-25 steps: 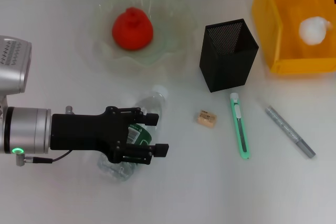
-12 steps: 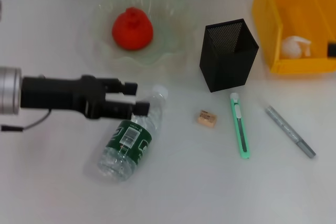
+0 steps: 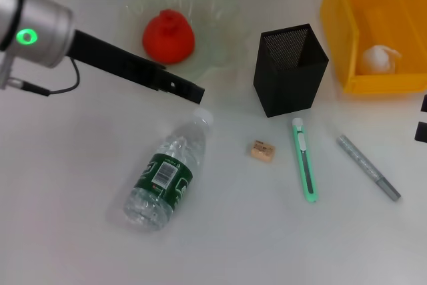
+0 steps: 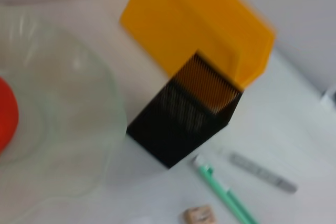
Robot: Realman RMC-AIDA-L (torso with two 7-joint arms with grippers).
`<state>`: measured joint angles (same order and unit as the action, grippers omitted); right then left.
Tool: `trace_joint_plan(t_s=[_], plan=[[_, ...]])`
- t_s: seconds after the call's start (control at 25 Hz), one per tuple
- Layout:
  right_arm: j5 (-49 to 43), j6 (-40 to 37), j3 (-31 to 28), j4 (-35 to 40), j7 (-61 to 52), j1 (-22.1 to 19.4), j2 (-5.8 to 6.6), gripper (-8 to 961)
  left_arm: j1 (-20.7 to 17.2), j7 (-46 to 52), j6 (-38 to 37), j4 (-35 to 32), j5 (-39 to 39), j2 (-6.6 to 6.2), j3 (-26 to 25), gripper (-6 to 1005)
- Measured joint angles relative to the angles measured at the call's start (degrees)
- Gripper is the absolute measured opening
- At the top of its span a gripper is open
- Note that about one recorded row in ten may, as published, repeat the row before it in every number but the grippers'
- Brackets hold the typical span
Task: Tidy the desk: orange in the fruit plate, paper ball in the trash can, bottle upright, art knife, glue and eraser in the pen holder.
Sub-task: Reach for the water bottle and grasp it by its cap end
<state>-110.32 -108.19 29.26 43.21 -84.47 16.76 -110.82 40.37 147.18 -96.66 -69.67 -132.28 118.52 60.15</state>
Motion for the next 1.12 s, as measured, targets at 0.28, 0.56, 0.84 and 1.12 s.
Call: trace_joint_plan(t_s=[0.28,0.56,0.84,1.12], plan=[[-1.33,2.40,0.44,-1.61,3.50,0.05,-0.59,742,4.91,12.05,9.32,0.87,-12.15,0.65,13.71,795],[-4.18,3.70,0.58,-1.77,4.26,1.43,-1.43,742,6.08,13.89,15.36,7.04,-11.56,0.67,18.00,792],[-6.35,2.72,2.98,-1.76,6.17,2.59,-1.79,742,6.60,14.08,19.65,10.94,-11.24,0.67,19.99,790],[-6.51,3.29,4.31,-1.83,6.26,3.43,-2.43,742,7.04,14.12,22.59,13.82,-10.31,0.66,21.69,787]])
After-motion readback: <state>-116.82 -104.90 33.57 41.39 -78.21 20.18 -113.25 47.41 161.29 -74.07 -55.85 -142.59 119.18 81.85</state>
